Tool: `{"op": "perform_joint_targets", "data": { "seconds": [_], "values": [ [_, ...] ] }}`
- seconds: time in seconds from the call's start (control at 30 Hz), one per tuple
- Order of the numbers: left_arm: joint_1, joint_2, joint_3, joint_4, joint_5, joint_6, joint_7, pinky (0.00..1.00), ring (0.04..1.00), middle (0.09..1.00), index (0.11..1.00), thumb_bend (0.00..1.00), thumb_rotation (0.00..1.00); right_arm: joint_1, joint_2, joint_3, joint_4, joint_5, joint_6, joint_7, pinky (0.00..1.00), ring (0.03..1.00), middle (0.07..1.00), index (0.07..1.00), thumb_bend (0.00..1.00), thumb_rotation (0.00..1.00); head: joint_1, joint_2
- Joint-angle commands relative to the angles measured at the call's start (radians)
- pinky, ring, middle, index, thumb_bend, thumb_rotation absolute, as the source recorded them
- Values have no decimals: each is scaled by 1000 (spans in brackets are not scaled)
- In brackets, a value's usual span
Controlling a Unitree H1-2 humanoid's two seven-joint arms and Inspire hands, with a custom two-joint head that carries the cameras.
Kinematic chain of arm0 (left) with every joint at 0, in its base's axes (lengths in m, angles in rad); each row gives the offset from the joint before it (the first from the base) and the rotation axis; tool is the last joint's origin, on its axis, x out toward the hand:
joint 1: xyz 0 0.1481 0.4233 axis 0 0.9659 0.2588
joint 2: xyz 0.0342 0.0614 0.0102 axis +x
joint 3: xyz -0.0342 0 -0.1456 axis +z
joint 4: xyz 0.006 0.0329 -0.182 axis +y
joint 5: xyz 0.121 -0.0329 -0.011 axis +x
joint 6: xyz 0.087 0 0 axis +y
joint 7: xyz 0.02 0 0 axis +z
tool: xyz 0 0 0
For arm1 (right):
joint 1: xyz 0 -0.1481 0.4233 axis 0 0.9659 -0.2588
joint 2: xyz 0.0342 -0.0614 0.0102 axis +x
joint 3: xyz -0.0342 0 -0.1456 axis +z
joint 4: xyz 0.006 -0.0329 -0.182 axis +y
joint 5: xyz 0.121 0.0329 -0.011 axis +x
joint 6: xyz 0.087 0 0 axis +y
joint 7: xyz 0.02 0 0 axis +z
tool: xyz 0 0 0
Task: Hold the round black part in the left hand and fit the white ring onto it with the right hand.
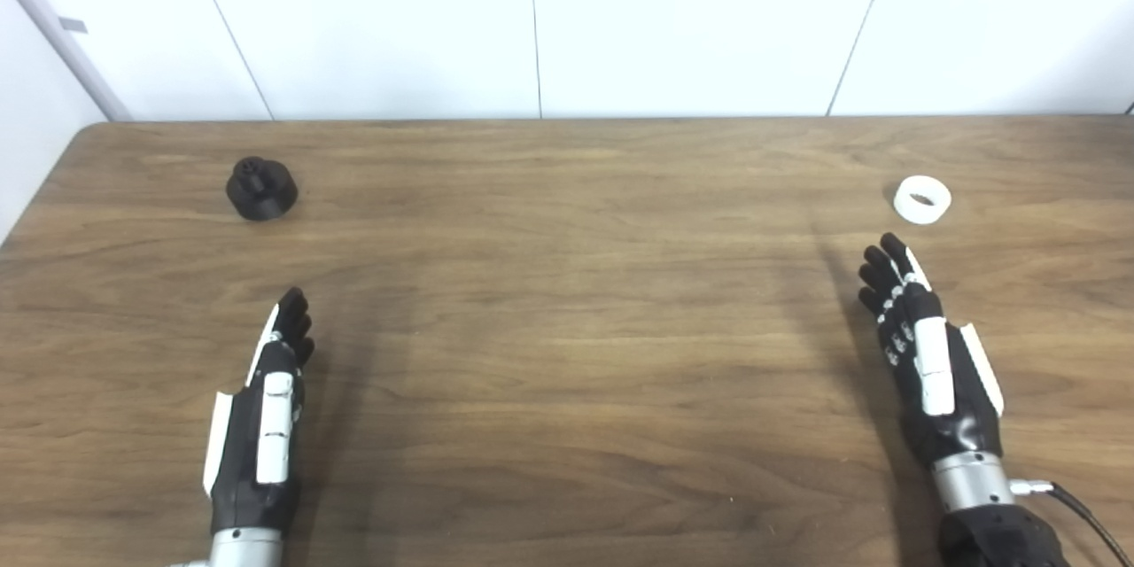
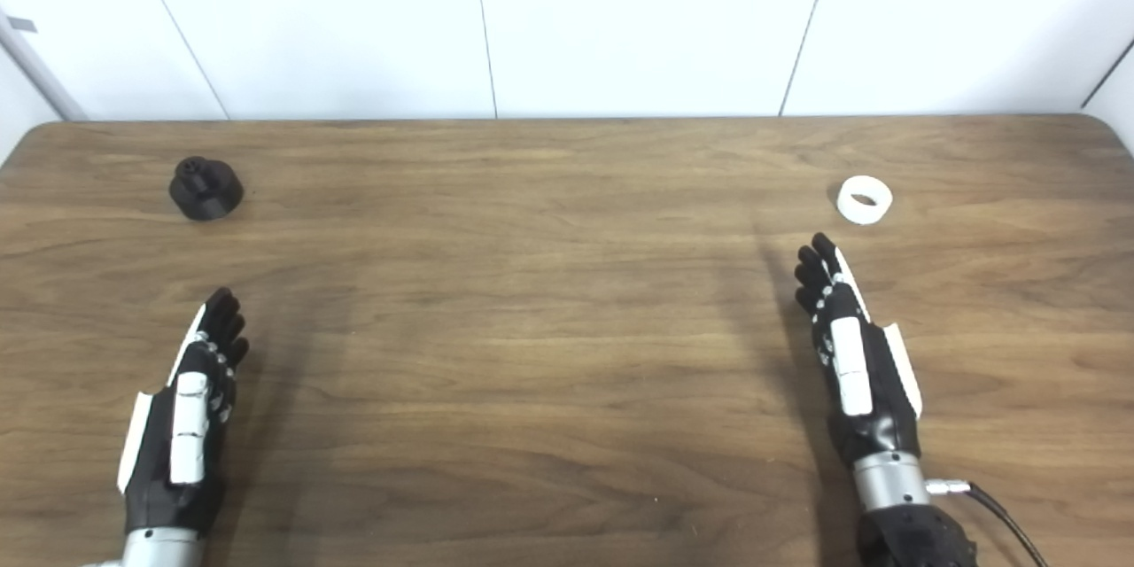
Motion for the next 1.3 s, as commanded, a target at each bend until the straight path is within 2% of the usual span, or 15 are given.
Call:
{"op": "perform_joint_targets", "data": {
  "seconds": [0.0, 0.3, 0.53, 0.8, 0.9, 0.93, 1.0, 1.13, 1.27],
  "values": [
    [-14, -17, -1, -1, 6, -13, 2, 1000, 997, 987, 977, 502, 965, 24, -2, 4, 25, 0, -15, 3, 961, 951, 954, 963, 551, 1000, 1, 1],
    [-11, -19, -3, -7, 20, -7, 7, 1000, 989, 983, 974, 514, 961, 24, -8, 3, 32, 3, -21, 9, 959, 946, 950, 967, 549, 1000, 7, 0],
    [-11, -31, -6, -4, 42, -8, 19, 1000, 979, 973, 962, 505, 950, 24, -10, -2, 37, 8, -21, 11, 961, 947, 952, 963, 551, 1000, 51, -19],
    [-7, -51, -34, 31, 81, -52, 29, 1000, 973, 968, 960, 471, 938, 24, -30, -15, 88, 42, -64, 37, 966, 943, 953, 964, 535, 1000, 180, -86],
    [-6, -58, -45, 49, 85, -66, 32, 1000, 988, 977, 965, 495, 927, 20, -39, -21, 122, 59, -90, 48, 976, 941, 951, 966, 523, 1000, 219, -116],
    [-6, -60, -47, 53, 88, -70, 34, 1000, 991, 979, 966, 498, 925, 19, -41, -21, 130, 62, -96, 49, 976, 940, 950, 965, 522, 1000, 219, -116],
    [-9, -66, -53, 66, 107, -81, 42, 1000, 992, 980, 967, 501, 921, 16, -48, -22, 150, 66, -107, 53, 977, 941, 949, 966, 523, 1000, 252, -145],
    [-13, -75, -64, 92, 124, -107, 54, 1000, 990, 979, 968, 481, 922, 9, -56, -24, 174, 92, -112, 66, 996, 961, 968, 985, 505, 1000, 284, -177],
    [-16, -83, -71, 106, 135, -111, 66, 1000, 986, 972, 965, 473, 896, -3, -62, -25, 214, 96, -150, 78, 1000, 966, 972, 995, 473, 1000, 299, -198]
  ]
}}
